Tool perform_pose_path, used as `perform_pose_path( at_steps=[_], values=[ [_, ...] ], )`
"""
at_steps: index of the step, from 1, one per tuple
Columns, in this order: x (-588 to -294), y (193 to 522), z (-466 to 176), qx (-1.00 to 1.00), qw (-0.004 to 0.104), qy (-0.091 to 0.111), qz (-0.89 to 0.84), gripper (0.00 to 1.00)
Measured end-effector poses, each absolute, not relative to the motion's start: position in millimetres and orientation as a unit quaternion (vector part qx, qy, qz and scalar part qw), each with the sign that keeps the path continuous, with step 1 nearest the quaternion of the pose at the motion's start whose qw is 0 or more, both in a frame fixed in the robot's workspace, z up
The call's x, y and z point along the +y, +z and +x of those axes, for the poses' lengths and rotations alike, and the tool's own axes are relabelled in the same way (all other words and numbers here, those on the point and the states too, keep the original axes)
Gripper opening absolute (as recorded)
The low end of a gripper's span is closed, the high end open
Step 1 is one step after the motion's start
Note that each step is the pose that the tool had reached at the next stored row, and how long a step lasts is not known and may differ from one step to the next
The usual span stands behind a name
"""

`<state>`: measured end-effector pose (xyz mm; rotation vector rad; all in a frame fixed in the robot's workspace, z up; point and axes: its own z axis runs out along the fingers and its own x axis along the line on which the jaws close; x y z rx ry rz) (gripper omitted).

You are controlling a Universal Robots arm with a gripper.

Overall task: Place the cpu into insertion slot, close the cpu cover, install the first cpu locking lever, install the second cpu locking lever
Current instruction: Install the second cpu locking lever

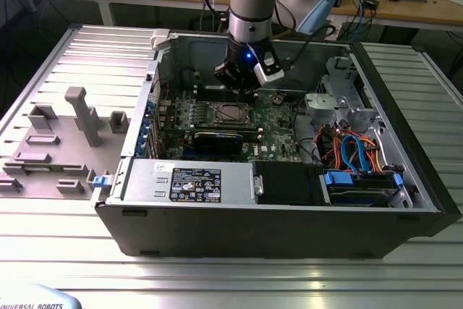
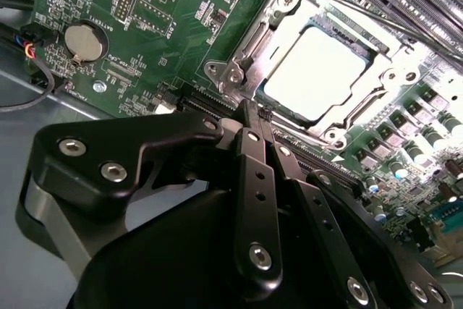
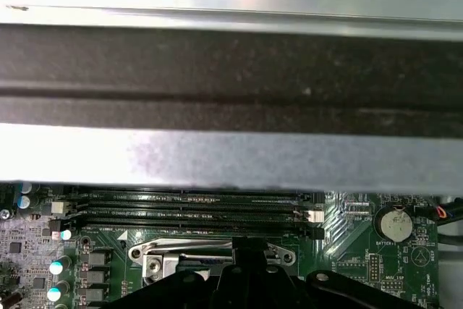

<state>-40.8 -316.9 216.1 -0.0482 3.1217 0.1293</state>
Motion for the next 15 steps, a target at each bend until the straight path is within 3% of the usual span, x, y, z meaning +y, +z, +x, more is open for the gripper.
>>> perform_pose_path(
  at_steps=[15],
  values=[
    [-321.9, 215.7, -40.8, 0.999, 0.008, 0.041, -0.015, 0.11]
  ],
)
